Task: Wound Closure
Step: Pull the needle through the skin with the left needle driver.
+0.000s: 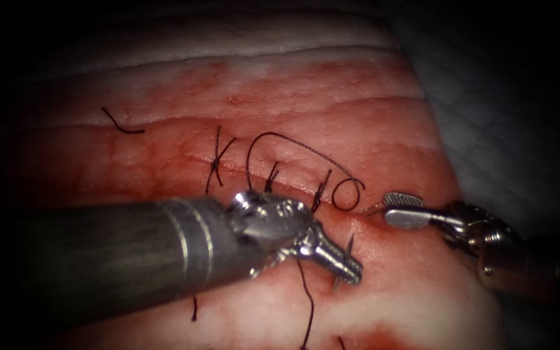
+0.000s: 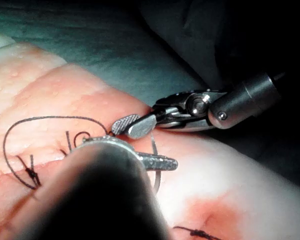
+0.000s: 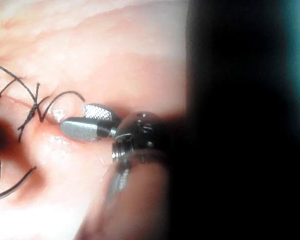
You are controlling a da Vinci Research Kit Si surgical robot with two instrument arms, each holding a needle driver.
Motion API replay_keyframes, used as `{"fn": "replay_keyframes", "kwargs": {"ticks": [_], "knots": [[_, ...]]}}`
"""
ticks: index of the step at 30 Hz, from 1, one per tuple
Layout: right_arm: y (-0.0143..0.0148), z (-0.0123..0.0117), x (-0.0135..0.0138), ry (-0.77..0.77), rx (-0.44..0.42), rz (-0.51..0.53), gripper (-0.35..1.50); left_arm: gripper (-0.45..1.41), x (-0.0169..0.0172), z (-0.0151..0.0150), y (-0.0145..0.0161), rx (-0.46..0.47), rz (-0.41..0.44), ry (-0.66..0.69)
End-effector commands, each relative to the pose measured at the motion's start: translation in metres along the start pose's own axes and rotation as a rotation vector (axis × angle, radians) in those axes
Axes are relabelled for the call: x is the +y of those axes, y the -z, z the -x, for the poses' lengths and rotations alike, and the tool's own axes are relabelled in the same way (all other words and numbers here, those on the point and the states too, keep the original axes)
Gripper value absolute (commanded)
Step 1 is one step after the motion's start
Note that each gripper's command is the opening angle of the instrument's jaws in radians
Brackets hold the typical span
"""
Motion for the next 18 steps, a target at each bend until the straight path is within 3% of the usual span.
{"fn": "replay_keyframes", "kwargs": {"ticks": [1, 3, 6, 10, 14, 18], "knots": [[-0.0008, 0.0004, 0.0002, 0.0, -0.002, -0.005, 0.17, -0.45, 0.0002, -0.0003, -0.0001, 0.002, 0.02, -0.003], [-0.0007, 0.0004, 0.0002, -0.001, -0.004, -0.007, 0.17, -0.45, 0.0015, -0.0003, 0.0002, 0.007, 0.04, -0.016], [-0.0007, 0.0004, 0.0, -0.002, -0.007, -0.009, 0.19, -0.45, 0.0035, -0.0005, 0.0007, 0.008, 0.061, -0.239], [-0.0006, 0.0003, -0.0009, 0.028, -0.012, -0.014, 0.21, -0.45, 0.0063, -0.0006, 0.0017, 0.016, -0.023, -0.542], [-0.0008, 0.0002, -0.0026, 0.123, -0.018, -0.013, 0.21, -0.45, 0.0089, -0.0001, 0.003, 0.012, -0.066, -0.642], [-0.0017, 0.0008, -0.0048, 0.278, -0.058, 0.004, 0.34, -0.45, 0.0114, -0.0001, 0.004, 0.005, -0.126, -0.736]]}}
